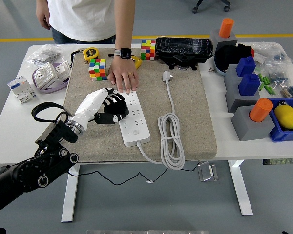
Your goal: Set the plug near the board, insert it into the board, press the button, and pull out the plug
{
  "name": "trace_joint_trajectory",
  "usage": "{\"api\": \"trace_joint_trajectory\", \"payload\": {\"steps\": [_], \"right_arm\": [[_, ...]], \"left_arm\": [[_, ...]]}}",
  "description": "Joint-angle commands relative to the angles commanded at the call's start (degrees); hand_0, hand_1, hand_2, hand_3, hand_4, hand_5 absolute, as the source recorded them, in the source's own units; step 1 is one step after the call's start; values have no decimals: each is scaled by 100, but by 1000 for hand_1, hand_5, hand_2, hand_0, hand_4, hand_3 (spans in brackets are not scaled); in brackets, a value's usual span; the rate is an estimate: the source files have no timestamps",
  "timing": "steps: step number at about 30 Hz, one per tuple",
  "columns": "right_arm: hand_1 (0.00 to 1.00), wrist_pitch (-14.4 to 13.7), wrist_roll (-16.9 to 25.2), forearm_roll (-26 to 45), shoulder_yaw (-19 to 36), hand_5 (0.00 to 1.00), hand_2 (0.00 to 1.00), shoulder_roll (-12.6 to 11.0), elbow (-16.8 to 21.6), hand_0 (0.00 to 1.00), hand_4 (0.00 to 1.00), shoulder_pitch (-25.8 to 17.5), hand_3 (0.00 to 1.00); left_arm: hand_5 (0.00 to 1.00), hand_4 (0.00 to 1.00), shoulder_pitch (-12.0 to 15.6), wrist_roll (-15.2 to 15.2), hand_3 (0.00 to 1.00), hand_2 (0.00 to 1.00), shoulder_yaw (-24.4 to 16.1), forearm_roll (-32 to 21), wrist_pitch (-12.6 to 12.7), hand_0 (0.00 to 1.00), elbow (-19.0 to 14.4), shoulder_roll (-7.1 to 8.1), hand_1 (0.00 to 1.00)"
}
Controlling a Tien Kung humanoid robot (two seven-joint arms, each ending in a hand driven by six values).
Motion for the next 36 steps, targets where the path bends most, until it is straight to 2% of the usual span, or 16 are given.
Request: {"api": "trace_joint_trajectory", "payload": {"steps": [2, 7, 17, 18, 23, 24, 29, 30, 35, 36], "right_arm": [[620, 1, -1, -2, 3, 473, 613, 7, 0, 595, 925, -1, 546], [620, 2, -1, -8, 12, 473, 612, 14, 3, 596, 925, 13, 546], [620, 3, -1, -4, 44, 473, 612, 35, 2, 596, 925, 39, 546], [620, 4, -2, -2, 34, 472, 612, 35, 0, 596, 924, 40, 546], [620, 7, 0, 8, -26, 472, 612, 19, 4, 596, 924, 46, 546], [620, 7, 1, 10, -39, 471, 611, 13, 5, 597, 924, 48, 545], [620, 9, 3, 16, -110, 471, 611, -22, 9, 597, 924, 52, 545], [620, 9, 4, 17, -121, 471, 611, -27, 10, 597, 924, 52, 546], [620, 10, 3, 18, -141, 471, 611, -31, 4, 597, 924, 33, 546], [620, 9, 3, 16, -139, 471, 611, -34, 1, 597, 925, 24, 546]], "left_arm": [[2, 763, 24, -83, 547, 497, -82, -35, 22, 337, -1, 22, 467], [2, 761, 37, -37, 546, 494, -189, 11, -12, 344, 174, 93, 466], [2, 766, 38, 202, 553, 497, -254, 14, -305, 375, 614, 195, 474], [172, 970, 48, 193, 616, 591, -263, -9, -316, 531, 632, 198, 616], [172, 970, 95, 88, 616, 591, -319, -111, -338, 531, 668, 220, 616], [516, 998, 104, 80, 934, 859, -334, -106, -343, 679, 671, 224, 805], [516, 998, 193, 145, 934, 859, -519, 71, -438, 679, 585, 260, 805], [571, 998, 215, 139, 998, 925, -570, 89, -427, 704, 555, 266, 831], [571, 998, 423, 44, 998, 925, -950, 39, -339, 704, 252, 312, 831], [592, 998, 493, -40, 910, 855, -1068, -56, -303, 669, 149, 321, 790]]}}
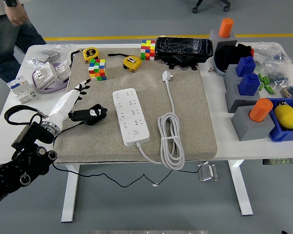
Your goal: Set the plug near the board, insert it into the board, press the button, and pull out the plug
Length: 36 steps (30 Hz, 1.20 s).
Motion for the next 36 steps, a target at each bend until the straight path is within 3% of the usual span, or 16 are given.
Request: {"api": "trace_joint_trajectory", "payload": {"steps": [5, 6, 10, 22, 36], "right_arm": [[620, -8, -1, -31, 133, 471, 611, 39, -30, 597, 925, -76, 546], [620, -8, -1, -41, 170, 472, 612, 60, -29, 596, 925, -83, 546], [620, -3, -13, -65, 223, 472, 612, 119, -49, 596, 925, -110, 546], [620, 12, -55, -131, 423, 473, 614, 200, -90, 595, 925, -177, 547], [622, 9, -59, -201, 665, 474, 615, 206, -69, 596, 925, -274, 546]], "left_arm": [[592, 998, 339, -432, 910, 855, -578, -725, 54, 669, -465, -27, 790], [539, 968, 392, -470, 788, 727, -723, -921, 32, 610, -569, -38, 719], [539, 968, 536, -475, 788, 727, -1037, -1260, -24, 610, -833, -40, 719], [524, 922, 927, -424, 768, 714, -1440, -1229, -106, 606, -1224, 105, 697], [532, 914, 1093, -388, 766, 716, -1601, -1069, -167, 613, -1581, 160, 693]]}}
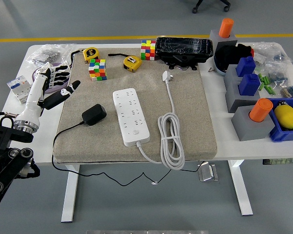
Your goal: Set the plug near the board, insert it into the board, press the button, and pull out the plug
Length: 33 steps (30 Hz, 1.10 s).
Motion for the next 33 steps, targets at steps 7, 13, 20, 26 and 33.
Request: {"api": "trace_joint_trajectory", "payload": {"steps": [7, 13, 20, 26, 33], "right_arm": [[621, 8, -4, 29, -66, 474, 616, -14, -8, 597, 924, 14, 546], [622, 7, 1, 40, -95, 474, 620, -58, -14, 596, 925, -14, 546], [622, 3, 7, 47, -109, 475, 620, -89, -21, 596, 925, -38, 546], [622, 3, 7, 40, -31, 475, 619, -51, -26, 596, 925, -113, 545], [621, 28, -25, 65, -83, 475, 619, -14, -32, 597, 925, -54, 545]], "left_arm": [[537, 912, 71, 10, 765, 717, -1, 28, -7, 614, -46, 7, 696], [537, 910, 90, 13, 765, 718, 65, 31, -8, 617, -24, -19, 698], [540, 910, 49, 43, 765, 721, 85, 47, -13, 618, 0, -29, 700], [543, 911, 108, 113, 765, 722, 121, 83, -51, 621, 3, -39, 701], [541, 910, 109, 198, 765, 728, 105, 169, -105, 629, -46, -18, 707]]}}
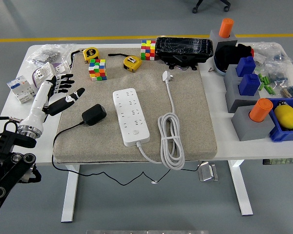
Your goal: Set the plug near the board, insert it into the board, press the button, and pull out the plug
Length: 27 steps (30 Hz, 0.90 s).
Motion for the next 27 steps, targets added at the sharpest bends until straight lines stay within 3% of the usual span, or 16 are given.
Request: {"api": "trace_joint_trajectory", "payload": {"steps": [5, 27], "right_arm": [[622, 15, -28, 23, -65, 476, 620, 8, -13, 597, 925, 56, 545], [624, 19, -38, -10, 28, 475, 619, 9, -23, 597, 924, 104, 545]], "left_arm": [[546, 911, -27, 149, 765, 745, 2, 56, -85, 646, -39, 65, 719], [549, 908, -196, 97, 767, 746, 32, -1, -74, 665, -230, 223, 722]]}}
